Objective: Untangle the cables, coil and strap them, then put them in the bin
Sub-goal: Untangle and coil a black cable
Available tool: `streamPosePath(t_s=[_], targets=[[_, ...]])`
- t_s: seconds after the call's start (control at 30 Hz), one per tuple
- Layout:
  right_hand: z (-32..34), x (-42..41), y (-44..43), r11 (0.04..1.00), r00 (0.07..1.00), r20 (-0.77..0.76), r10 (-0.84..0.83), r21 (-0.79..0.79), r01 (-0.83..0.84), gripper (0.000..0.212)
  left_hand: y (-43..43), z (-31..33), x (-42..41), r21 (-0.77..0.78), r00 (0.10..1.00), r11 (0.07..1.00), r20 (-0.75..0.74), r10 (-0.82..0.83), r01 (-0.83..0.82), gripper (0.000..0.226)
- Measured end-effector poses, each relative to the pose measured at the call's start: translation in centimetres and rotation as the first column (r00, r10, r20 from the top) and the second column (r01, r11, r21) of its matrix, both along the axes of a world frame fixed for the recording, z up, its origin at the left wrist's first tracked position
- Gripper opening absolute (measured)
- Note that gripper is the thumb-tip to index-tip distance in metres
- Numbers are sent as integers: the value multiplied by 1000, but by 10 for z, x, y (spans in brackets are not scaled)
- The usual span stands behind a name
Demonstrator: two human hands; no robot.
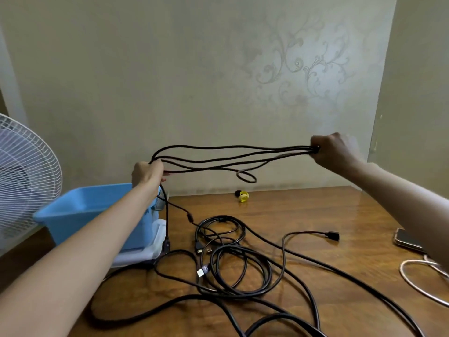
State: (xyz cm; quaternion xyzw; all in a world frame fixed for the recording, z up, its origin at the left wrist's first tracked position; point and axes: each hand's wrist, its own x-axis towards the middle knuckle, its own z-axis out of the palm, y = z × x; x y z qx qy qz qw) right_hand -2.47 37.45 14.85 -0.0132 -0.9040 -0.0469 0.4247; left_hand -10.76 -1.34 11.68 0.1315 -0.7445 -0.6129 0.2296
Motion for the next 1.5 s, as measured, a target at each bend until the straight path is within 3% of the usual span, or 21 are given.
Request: streamPosePath(t_s=[0.13, 0.27, 0.37, 0.43, 0.5, 0.53, 0.6, 0.63, 0.67, 0.73, 0.77, 0.8, 0.87, 0.9, 0.97, 1.03, 1.13, 1.2, 1.3, 1.4, 1.5], targets=[[-14, 0, 11, 966, 961, 129, -246, 115, 232, 17, 3, 6, 1, -213, 995, 974, -86, 59, -76, 34], [-30, -3, 30, 918, 889, 231, -396, 84, 387, 20, -6, 2, 4, -539, 991, 841, -126, -38, -36, 67], [-49, -14, 41, 914, 877, 443, -188, -247, 321, 53, -7, 8, 14, -563, 946, 774, 46, -321, 290, 91], [-62, -15, 46, 800, 809, 577, 117, -537, 267, 86, -11, 17, 21, -337, 825, 771, 35, -563, 541, 84], [-75, -13, 47, 772, 644, 711, 282, -567, 287, 119, -10, 29, 28, -182, 774, 796, -189, -605, 578, 22], [-79, -12, 47, 804, 514, 794, 324, -518, 293, 128, -7, 37, 29, -159, 769, 815, -271, -579, 557, 10], [-77, -7, 26, 856, 184, 912, 368, -409, 317, 99, 9, 51, 37, -266, 756, 810, -295, -584, 522, 29], [-71, -7, 10, 872, 76, 926, 371, -375, 314, 72, 19, 55, 40, -356, 770, 802, -268, -579, 480, 28], [-62, -7, -9, 892, 73, 930, 359, -365, 266, 49, 31, 59, 44, -447, 790, 785, -236, -566, 429, 26], [-38, -7, -49, 919, 419, 841, 343, -393, 36, 19, 54, 64, 48, -619, 815, 699, -158, -557, 358, 22], [-27, -5, -69, 888, 640, 647, 415, -440, -132, 16, 64, 65, 52, -664, 806, 643, -103, -583, 381, 21], [-14, -1, -90, 795, 733, 407, 545, -528, -299, 24, 73, 67, 59, -687, 776, 592, -65, -628, 422, 19], [8, 16, -126, 497, 569, 183, 802, -733, -465, 51, 85, 69, 71, -742, 711, 518, -80, -699, 426, 15], [13, 22, -138, 459, 519, 197, 832, -770, -443, 54, 87, 70, 76, -765, 684, 500, -107, -721, 407, 12], [16, 23, -147, 513, 561, 230, 795, -749, -421, 34, 85, 70, 78, -748, 658, 519, -148, -738, 414, 6], [15, 15, -140, 541, 682, 97, 725, -693, -477, 2, 76, 65, 70, -688, 726, 602, -159, -669, 405, 5], [25, 16, -120, 465, 749, -218, 626, -666, -583, 16, 53, 48, 48, -627, 887, 677, 51, -458, 386, 31], [32, 21, -100, 350, 739, -406, 537, -690, -633, 11, 35, 31, 43, -715, 929, 596, 245, -277, 366, 42], [23, 16, -67, 288, 751, -544, 374, -702, -652, 19, 27, 13, 43, -899, 971, 368, 221, -91, 239, 38], [4, 1, -48, 276, 815, -548, 188, -767, -579, 15, 34, 17, 44, -941, 988, 304, 136, -68, 151, 41], [-14, -8, -34, 338, 949, -197, 246, -900, -275, 21, 31, 26, 37, -815, 967, 530, 144, -211, 237, 36]])
